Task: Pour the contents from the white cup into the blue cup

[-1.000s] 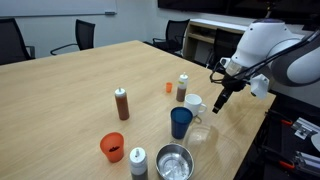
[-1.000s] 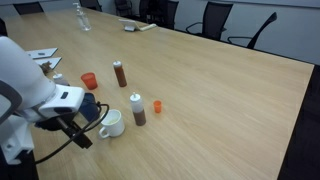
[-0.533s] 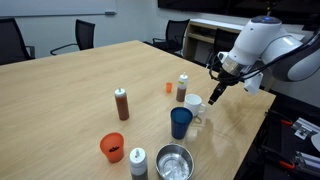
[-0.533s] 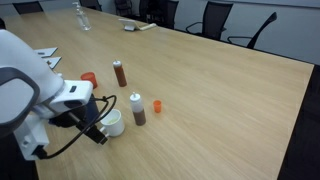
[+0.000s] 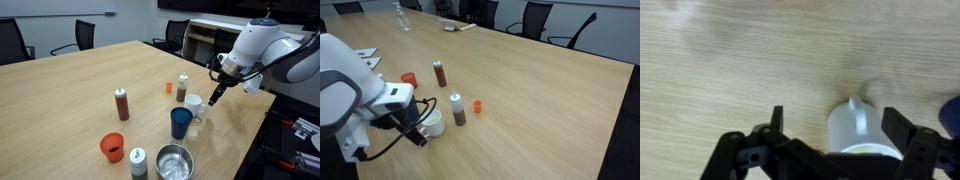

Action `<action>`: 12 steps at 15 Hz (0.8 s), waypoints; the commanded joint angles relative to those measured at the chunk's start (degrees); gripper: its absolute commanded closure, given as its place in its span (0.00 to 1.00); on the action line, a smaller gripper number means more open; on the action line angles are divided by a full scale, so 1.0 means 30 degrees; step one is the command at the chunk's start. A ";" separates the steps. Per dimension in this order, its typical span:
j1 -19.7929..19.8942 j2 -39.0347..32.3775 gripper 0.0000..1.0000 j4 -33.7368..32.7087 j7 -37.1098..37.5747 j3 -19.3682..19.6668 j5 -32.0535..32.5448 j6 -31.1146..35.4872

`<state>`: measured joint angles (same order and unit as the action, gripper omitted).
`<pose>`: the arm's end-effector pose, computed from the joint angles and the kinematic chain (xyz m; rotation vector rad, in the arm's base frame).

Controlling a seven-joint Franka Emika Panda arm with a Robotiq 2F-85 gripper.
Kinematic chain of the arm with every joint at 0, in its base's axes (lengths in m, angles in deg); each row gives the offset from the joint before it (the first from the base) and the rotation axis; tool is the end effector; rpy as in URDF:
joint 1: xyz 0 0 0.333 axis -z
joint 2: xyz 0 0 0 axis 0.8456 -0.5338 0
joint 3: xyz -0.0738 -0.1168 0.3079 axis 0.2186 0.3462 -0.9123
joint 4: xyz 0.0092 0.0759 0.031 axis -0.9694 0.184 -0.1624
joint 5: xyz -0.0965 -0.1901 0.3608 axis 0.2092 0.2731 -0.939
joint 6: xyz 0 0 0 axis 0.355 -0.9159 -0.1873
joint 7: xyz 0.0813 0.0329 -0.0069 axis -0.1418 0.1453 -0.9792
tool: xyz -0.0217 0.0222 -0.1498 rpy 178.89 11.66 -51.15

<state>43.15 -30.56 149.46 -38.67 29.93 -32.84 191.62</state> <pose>0.4331 0.0879 0.1614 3.0548 0.0442 0.3060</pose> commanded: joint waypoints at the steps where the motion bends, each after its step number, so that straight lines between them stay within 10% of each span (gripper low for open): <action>1: -0.0280 -0.0429 0.00 -0.0168 0.1211 0.0479 0.1189 0.0664; 12: -0.1418 -0.3096 0.00 -0.1498 0.4219 0.1627 0.4050 0.3340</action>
<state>40.69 -36.73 146.96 -28.18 32.49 -22.94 198.93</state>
